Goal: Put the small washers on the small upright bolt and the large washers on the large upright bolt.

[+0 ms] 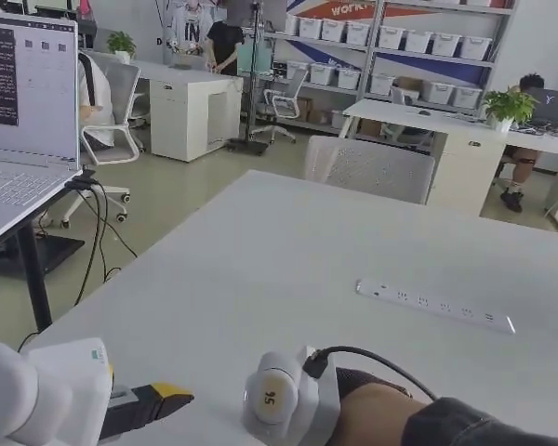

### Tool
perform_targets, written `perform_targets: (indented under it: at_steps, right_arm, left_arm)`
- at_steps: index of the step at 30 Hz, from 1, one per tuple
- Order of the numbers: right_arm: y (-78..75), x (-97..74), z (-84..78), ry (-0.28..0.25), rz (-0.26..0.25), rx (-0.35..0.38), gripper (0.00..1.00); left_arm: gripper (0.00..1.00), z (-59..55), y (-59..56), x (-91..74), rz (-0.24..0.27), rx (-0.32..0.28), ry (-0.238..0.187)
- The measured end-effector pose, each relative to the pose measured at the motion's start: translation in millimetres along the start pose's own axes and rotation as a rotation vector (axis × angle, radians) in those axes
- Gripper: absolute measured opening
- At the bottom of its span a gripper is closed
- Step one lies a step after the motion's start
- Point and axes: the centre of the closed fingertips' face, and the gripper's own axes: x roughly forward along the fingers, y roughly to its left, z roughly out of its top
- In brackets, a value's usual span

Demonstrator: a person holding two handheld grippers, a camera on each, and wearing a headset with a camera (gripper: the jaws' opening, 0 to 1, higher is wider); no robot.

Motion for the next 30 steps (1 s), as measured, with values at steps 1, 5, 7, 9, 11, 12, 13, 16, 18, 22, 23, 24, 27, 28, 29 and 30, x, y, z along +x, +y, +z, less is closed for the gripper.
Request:
perform_targets:
  at_steps: [1,5,7,9,11,12,13,16,18,22,23,24,27,28,29,30]
  right_arm:
    - [0.4,-0.6,-1.3,0.006,0.0,0.0,0.13]
    - [0.3,-0.6,-2.2,0.003,0.0,0.006,0.13]
    - [0.5,-1.0,-2.9,0.002,0.0,0.007,0.13]
    - [0.2,-1.0,-2.7,-0.004,0.0,0.015,0.13]
    - [0.8,-1.0,-2.8,-0.005,0.004,0.011,0.14]
    - [1.1,-1.1,-3.2,-0.002,0.004,0.01,0.14]
    - [1.2,-0.9,-3.4,-0.001,0.004,0.007,0.14]
    - [1.1,-1.0,-3.5,0.0,0.002,0.006,0.14]
    - [1.4,-1.1,-3.5,-0.002,0.003,0.01,0.14]
    - [1.3,-0.8,-4.0,-0.003,0.003,0.015,0.15]
    - [1.0,-0.8,-4.3,-0.003,0.001,0.015,0.15]
    - [0.9,-0.9,-4.5,-0.004,0.002,0.02,0.15]
    - [0.5,-1.2,-5.8,-0.004,-0.001,0.021,0.16]
    - [-0.1,-1.3,-6.4,-0.003,-0.003,0.023,0.16]
    - [0.1,-1.5,-6.9,-0.004,-0.002,0.026,0.16]
    - [0.2,-1.5,-7.1,-0.004,-0.001,0.028,0.15]
  left_arm:
    - [0.88,-0.1,-0.3,0.0,-0.001,0.0,0.001]
    - [0.88,-0.4,-0.1,0.2,-0.002,-0.002,0.001]
    - [0.88,-0.4,-0.4,0.2,-0.002,0.0,0.001]
    - [0.88,-0.3,-0.5,0.6,-0.002,0.001,0.002]
    - [0.88,0.4,-1.2,1.0,-0.004,-0.001,-0.002]
    - [0.88,0.2,-1.2,1.1,-0.004,0.0,0.0]
    - [0.88,-0.1,-1.2,1.2,-0.004,0.0,0.001]
    - [0.88,0.2,-0.8,1.1,-0.004,-0.003,-0.002]
    - [0.88,0.1,-0.4,1.1,-0.003,-0.002,-0.002]
    - [0.88,0.1,0.0,1.4,-0.004,-0.003,-0.002]
    - [0.88,0.3,0.1,1.4,-0.004,-0.003,-0.003]
    - [0.88,0.3,0.5,1.4,-0.004,-0.002,-0.004]
    - [0.88,-0.4,1.5,1.4,-0.003,-0.004,-0.003]
    - [0.88,-0.5,1.5,1.6,-0.003,-0.004,-0.002]
    - [0.88,-0.5,1.4,1.7,-0.004,-0.004,-0.003]
    - [0.88,-0.5,1.4,1.8,-0.004,-0.004,-0.003]
